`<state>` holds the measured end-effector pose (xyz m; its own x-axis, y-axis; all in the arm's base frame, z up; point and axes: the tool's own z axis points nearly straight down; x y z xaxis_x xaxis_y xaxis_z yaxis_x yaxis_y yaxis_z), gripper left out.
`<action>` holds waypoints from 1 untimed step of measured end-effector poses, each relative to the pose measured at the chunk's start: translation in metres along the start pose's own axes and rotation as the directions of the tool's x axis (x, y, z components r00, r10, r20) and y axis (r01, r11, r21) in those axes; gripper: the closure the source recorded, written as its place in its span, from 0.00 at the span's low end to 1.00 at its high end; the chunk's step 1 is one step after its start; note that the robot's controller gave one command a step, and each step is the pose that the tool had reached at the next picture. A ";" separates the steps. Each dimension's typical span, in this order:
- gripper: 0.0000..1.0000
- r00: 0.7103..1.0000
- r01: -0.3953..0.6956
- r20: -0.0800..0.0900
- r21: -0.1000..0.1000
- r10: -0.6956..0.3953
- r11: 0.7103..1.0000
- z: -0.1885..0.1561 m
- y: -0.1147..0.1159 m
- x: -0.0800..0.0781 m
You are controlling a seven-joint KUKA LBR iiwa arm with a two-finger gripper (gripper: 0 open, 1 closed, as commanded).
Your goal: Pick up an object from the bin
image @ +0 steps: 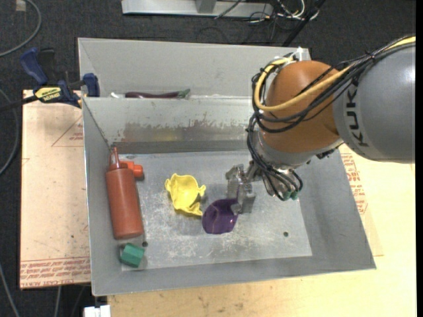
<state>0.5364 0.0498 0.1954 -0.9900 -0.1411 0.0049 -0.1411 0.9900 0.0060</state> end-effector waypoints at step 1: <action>1.00 1.000 0.013 -0.005 -0.001 -0.013 1.000 -0.045 -0.005 -0.001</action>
Offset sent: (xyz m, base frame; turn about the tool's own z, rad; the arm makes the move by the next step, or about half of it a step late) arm 0.0016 0.0023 0.1327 -0.0541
